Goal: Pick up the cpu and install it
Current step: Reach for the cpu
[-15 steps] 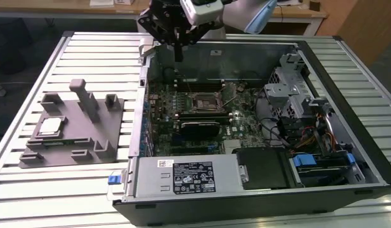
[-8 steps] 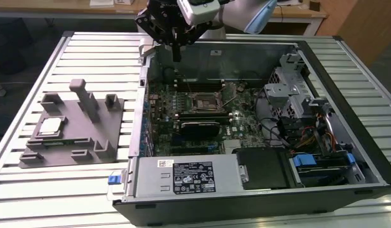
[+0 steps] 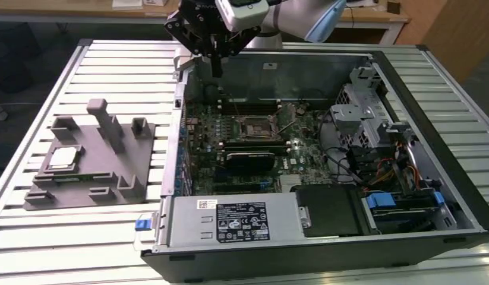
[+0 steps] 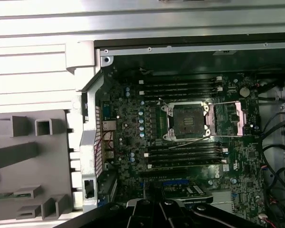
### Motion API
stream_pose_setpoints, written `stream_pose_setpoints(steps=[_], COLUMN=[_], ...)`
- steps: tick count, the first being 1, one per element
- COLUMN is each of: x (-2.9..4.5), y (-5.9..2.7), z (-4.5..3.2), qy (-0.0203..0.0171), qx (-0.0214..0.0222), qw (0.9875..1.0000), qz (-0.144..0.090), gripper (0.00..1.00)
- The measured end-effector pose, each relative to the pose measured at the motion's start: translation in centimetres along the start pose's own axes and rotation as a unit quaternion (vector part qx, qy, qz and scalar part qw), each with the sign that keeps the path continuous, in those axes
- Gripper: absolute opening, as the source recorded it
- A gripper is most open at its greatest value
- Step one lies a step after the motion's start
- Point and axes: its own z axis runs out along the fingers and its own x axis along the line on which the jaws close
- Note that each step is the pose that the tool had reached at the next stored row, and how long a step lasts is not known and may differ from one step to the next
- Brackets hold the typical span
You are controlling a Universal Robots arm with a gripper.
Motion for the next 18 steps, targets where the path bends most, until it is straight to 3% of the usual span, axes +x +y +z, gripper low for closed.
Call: stream_pose_setpoints(steps=[18], x=[1.71], y=[-0.13], z=[-0.02], qy=[0.0], qx=[0.0], qw=[1.0], qz=[0.0], gripper=[0.11])
